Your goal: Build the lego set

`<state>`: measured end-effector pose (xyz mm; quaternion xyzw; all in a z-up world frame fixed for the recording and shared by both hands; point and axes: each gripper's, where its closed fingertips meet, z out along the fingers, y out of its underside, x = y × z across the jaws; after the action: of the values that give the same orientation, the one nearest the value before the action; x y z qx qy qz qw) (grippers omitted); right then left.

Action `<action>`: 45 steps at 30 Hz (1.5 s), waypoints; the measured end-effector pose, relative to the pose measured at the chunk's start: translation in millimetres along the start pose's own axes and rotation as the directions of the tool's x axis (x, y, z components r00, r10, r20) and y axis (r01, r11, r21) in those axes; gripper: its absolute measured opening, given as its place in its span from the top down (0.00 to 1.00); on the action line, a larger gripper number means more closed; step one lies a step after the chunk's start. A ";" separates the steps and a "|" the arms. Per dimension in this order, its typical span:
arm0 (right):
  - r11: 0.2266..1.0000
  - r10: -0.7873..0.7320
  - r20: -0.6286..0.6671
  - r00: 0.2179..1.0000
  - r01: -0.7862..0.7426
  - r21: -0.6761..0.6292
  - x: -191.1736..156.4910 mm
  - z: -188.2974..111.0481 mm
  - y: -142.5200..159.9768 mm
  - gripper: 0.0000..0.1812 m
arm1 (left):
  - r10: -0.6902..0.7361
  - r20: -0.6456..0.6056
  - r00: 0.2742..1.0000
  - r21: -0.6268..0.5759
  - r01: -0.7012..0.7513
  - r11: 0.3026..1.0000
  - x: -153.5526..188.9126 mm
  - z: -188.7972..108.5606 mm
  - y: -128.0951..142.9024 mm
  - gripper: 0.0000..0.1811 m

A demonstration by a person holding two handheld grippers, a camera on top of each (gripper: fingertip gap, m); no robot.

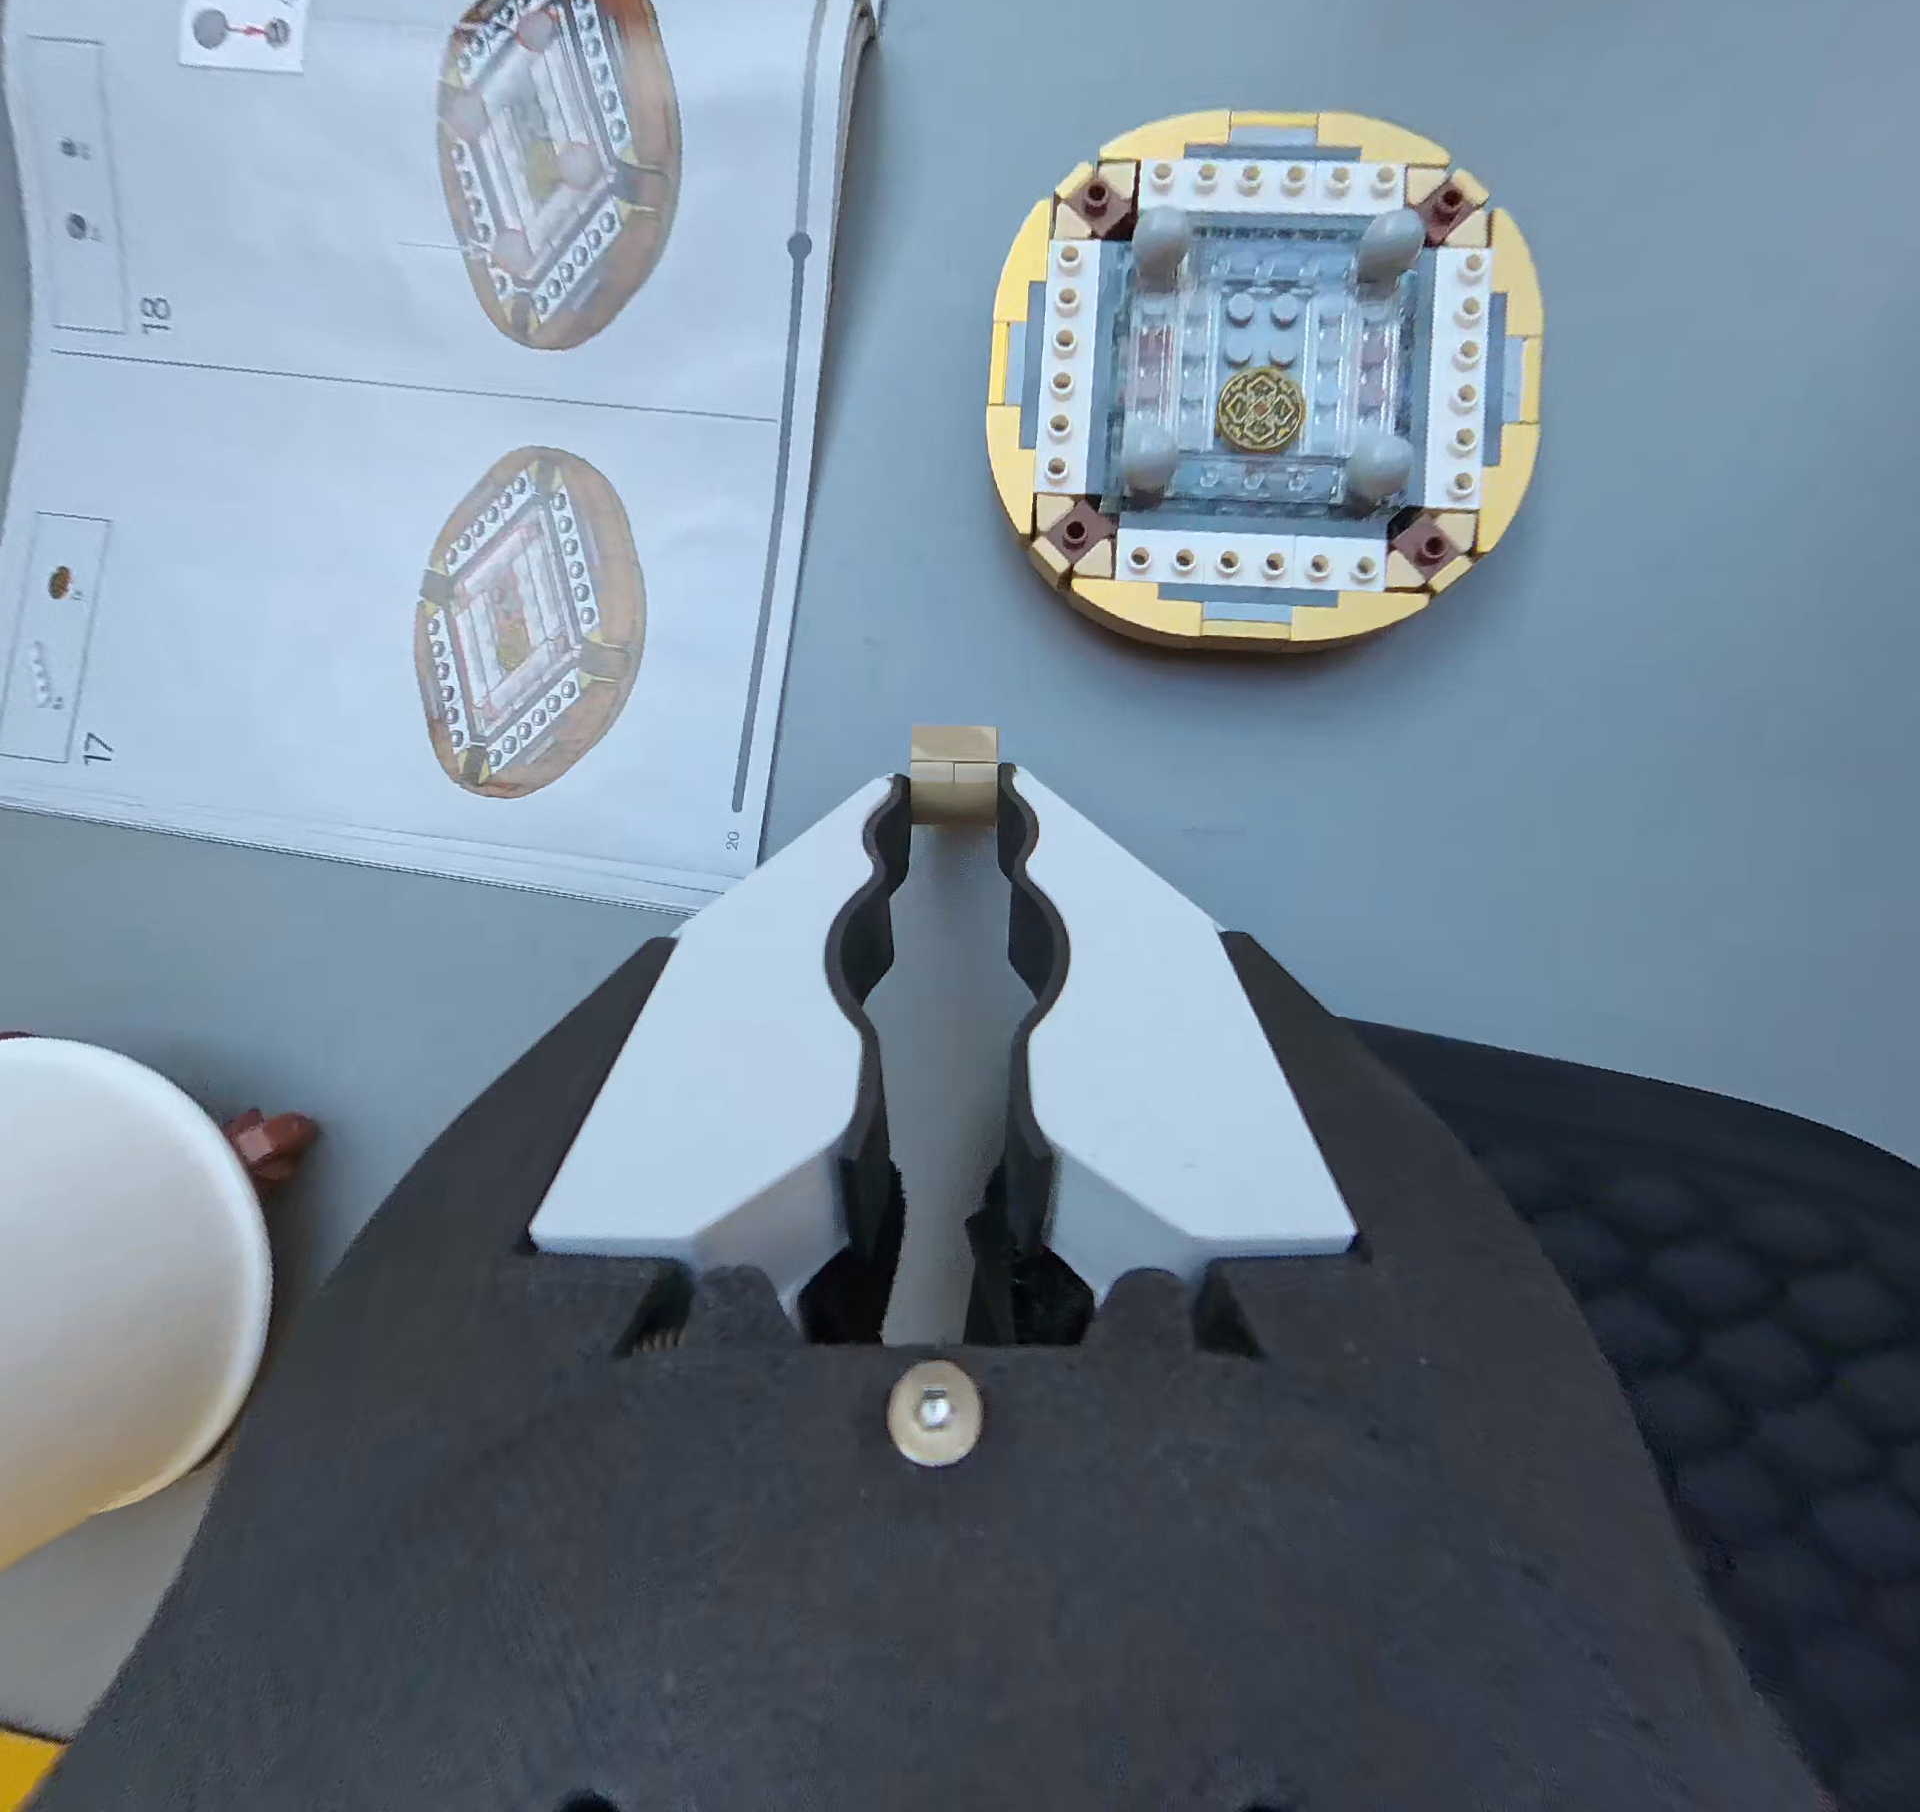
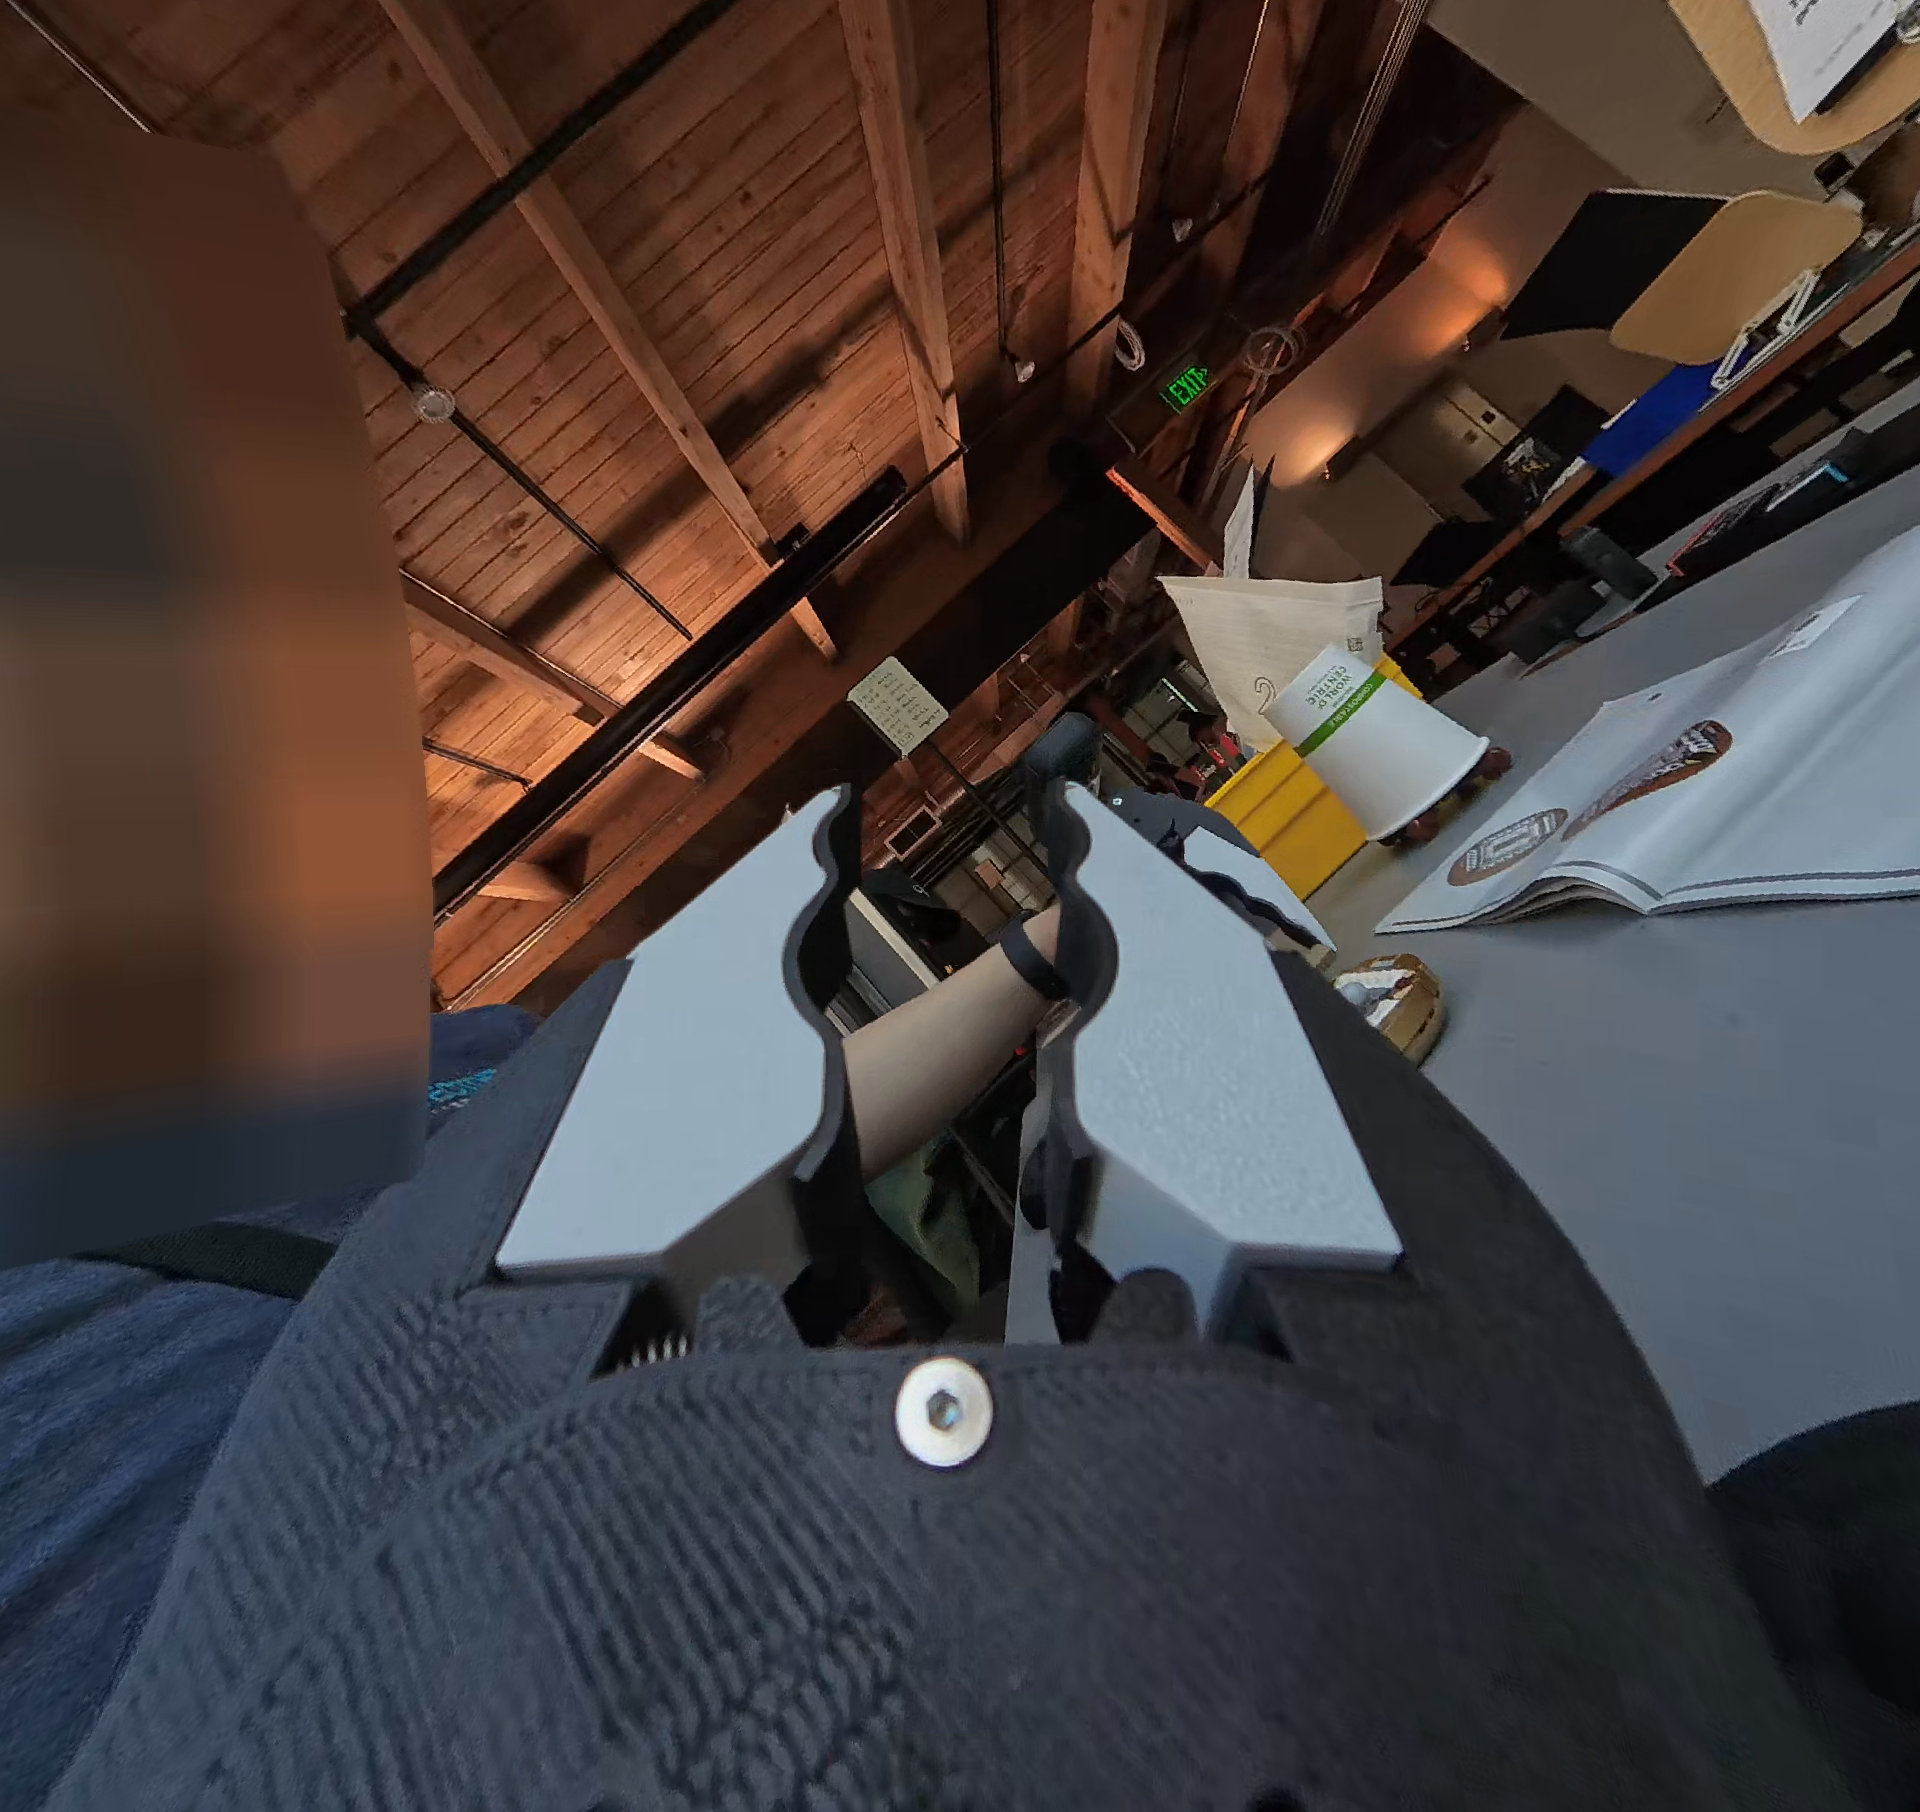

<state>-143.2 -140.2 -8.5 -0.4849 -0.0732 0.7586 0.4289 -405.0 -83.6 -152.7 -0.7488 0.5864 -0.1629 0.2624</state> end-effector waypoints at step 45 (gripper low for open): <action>0.611 -0.782 -0.210 0.587 0.657 -0.441 33.9 38.9 45.6 1.00 | -0.515 0.348 0.783 0.807 0.030 0.590 26.6 -108.5 -47.2 0.80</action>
<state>-206.2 -132.1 -35.2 -0.6112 -0.3014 0.3823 0.6240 -420.5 -122.9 -39.1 -0.6625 0.2301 -0.2132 0.6802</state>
